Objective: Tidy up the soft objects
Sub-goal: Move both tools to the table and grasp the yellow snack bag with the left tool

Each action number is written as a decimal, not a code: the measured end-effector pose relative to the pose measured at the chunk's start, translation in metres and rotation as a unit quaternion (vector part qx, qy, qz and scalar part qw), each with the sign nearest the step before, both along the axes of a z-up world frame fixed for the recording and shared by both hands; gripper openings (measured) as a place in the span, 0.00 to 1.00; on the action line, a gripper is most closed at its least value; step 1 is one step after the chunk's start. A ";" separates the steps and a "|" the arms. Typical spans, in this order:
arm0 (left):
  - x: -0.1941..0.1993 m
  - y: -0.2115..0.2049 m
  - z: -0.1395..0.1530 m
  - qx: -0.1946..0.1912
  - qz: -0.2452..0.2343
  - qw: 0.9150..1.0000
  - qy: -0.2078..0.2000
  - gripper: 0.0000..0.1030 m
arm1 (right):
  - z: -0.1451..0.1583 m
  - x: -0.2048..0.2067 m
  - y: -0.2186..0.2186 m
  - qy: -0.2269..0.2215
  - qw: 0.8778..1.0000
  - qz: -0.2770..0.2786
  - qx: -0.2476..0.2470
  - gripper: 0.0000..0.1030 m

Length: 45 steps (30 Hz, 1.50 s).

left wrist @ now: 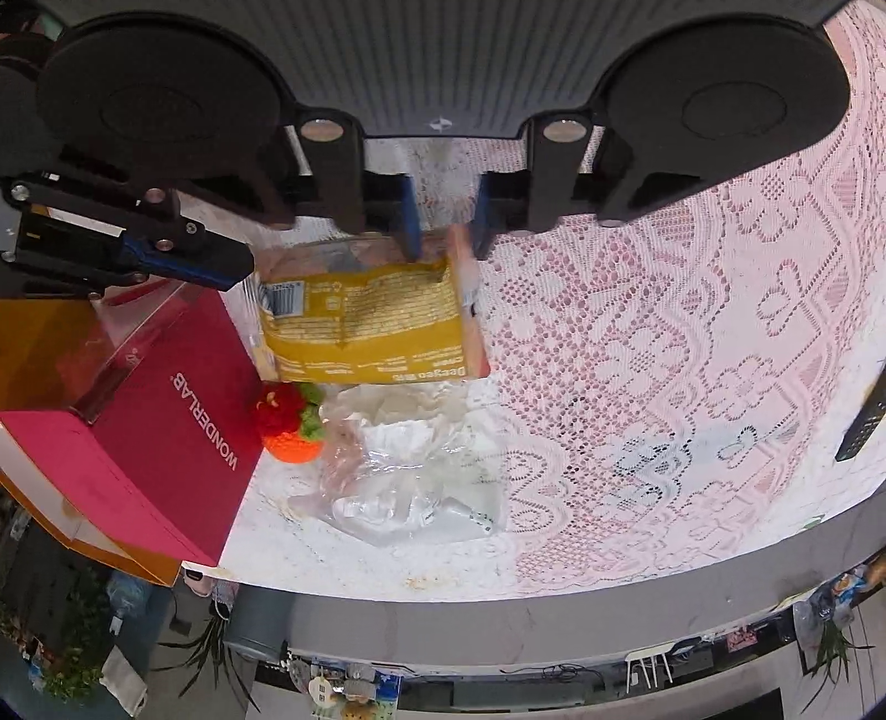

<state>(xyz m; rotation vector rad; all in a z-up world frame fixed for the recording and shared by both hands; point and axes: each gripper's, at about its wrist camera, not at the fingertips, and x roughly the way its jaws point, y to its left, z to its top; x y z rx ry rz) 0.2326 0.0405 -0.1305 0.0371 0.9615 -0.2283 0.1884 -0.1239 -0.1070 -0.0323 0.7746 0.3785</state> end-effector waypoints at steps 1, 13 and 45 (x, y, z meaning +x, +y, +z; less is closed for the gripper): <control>-0.002 0.001 0.000 0.005 0.001 1.000 -0.001 0.07 | 0.000 0.000 0.000 -0.001 1.000 0.003 0.004 0.00; -0.041 0.038 0.022 0.049 0.044 0.998 0.026 0.04 | 0.005 -0.003 0.034 -0.013 0.998 0.066 0.007 0.00; -0.009 -0.009 -0.020 0.190 -0.362 0.911 -0.055 0.91 | -0.012 0.004 0.034 0.060 0.992 0.086 0.063 0.28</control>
